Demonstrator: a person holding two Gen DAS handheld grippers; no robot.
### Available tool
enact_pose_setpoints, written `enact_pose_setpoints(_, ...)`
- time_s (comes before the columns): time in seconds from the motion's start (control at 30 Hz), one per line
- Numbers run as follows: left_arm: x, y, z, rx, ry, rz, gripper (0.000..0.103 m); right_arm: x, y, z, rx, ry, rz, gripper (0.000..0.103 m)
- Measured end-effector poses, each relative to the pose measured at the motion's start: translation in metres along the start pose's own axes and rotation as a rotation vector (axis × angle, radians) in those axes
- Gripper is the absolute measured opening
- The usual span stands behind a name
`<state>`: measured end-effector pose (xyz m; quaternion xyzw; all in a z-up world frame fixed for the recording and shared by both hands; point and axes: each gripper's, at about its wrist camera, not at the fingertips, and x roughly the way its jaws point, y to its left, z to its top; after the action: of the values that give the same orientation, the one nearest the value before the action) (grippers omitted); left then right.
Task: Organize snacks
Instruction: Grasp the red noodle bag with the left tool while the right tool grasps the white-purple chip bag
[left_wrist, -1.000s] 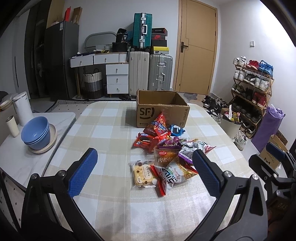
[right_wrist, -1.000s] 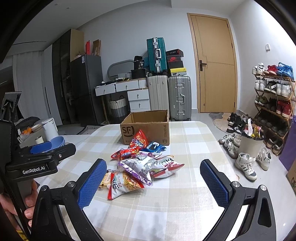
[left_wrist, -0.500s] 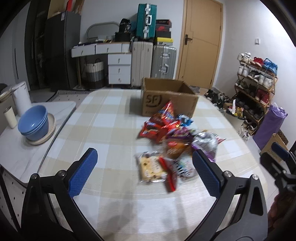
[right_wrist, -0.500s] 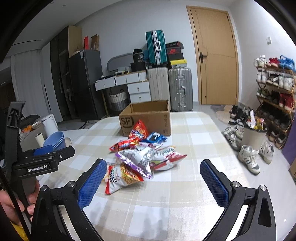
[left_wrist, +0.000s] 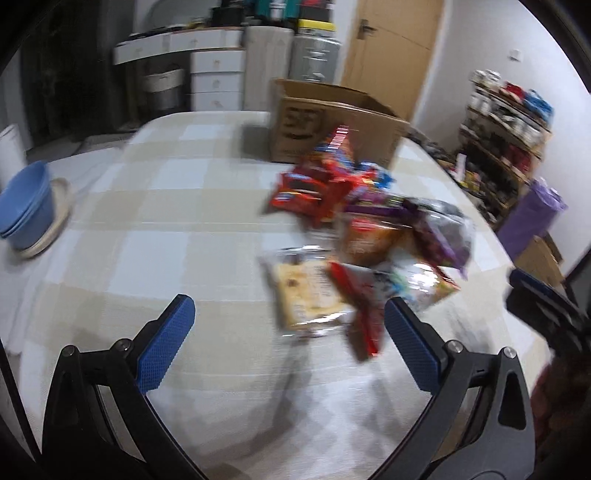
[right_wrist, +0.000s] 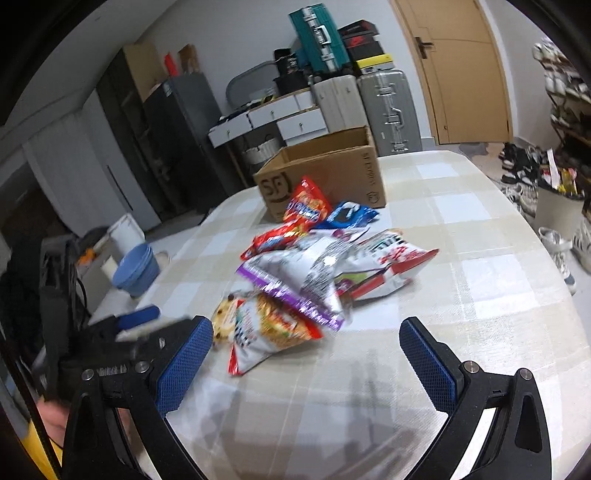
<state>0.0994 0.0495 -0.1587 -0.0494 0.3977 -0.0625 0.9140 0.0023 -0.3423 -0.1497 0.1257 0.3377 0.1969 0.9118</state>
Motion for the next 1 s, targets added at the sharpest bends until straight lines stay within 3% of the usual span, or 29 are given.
enact_pose_setpoints(0.17,0.013,-0.042,0.006,0.148,-0.013,-0.057,0.102,-0.004,-0.032,0.006,0.114,-0.008,-0.018,0.103)
enact_pose_setpoints(0.33,0.043,-0.071,0.018,0.226,0.020,-0.106,0.099,-0.015,-0.051,0.003,0.152,-0.006,-0.026,0.103)
enact_pose_setpoints(0.5,0.078,-0.090,0.026,0.283,0.084,-0.143,0.073,-0.022,-0.060,0.000,0.165,-0.017,-0.015,0.103)
enact_pose_setpoints(0.73,0.082,-0.112,0.020,0.373,0.071,-0.147,0.042,-0.017,-0.061,-0.004,0.164,-0.001,-0.002,0.103)
enact_pose_setpoints(0.87,0.074,-0.110,0.018,0.371,0.069,-0.164,0.035,-0.018,-0.061,-0.006,0.177,0.008,0.003,0.103)
enact_pose_setpoints(1.0,0.048,-0.096,0.008,0.341,0.069,-0.196,0.033,-0.018,-0.057,-0.001,0.177,0.015,0.019,0.103)
